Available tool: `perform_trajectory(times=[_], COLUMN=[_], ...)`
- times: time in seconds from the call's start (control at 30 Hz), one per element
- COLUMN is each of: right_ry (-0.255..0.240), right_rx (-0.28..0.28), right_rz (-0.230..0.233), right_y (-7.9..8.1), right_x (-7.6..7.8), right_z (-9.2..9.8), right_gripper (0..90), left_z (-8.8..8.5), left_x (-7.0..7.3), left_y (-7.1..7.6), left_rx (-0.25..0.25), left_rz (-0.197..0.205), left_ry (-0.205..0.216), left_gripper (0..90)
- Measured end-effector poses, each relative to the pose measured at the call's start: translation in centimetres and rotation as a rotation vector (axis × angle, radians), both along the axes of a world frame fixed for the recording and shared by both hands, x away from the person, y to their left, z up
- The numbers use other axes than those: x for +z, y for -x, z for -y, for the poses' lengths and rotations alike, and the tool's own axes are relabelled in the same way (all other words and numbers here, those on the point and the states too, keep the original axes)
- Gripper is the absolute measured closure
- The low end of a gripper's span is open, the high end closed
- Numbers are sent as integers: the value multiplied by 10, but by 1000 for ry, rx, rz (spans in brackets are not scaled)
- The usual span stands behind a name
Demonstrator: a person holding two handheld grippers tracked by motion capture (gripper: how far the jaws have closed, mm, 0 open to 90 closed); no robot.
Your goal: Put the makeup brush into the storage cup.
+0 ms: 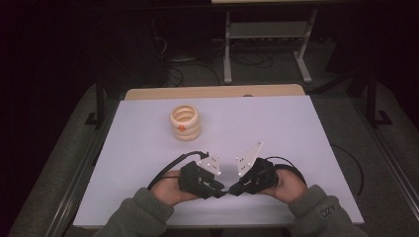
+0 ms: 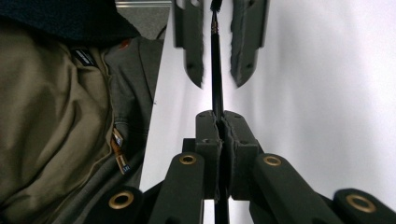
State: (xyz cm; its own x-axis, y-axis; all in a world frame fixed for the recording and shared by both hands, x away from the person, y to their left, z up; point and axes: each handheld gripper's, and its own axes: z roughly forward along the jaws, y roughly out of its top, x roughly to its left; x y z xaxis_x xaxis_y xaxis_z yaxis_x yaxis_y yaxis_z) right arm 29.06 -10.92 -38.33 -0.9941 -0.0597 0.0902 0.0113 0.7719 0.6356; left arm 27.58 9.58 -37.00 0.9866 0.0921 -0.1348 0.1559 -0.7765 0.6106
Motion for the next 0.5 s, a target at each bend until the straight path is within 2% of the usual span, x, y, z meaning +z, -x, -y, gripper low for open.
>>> perform_trajectory(times=[0.3, 0.43, 0.5], right_ry=[-48, -62, -70], right_rx=[-44, -45, -43], right_rz=[5, 11, 14], right_y=[1, 3, 3], right_x=[0, 1, 2], right_z=[15, 16, 16], right_gripper=[845, 845, 845], left_z=[-11, -10, -10], left_x=[-3, -5, -6], left_y=[-1, -2, -1], left_rx=[38, 25, 11], left_rz=[-13, -10, -18], left_ry=[1, -15, -17], left_gripper=[683, 717, 779])
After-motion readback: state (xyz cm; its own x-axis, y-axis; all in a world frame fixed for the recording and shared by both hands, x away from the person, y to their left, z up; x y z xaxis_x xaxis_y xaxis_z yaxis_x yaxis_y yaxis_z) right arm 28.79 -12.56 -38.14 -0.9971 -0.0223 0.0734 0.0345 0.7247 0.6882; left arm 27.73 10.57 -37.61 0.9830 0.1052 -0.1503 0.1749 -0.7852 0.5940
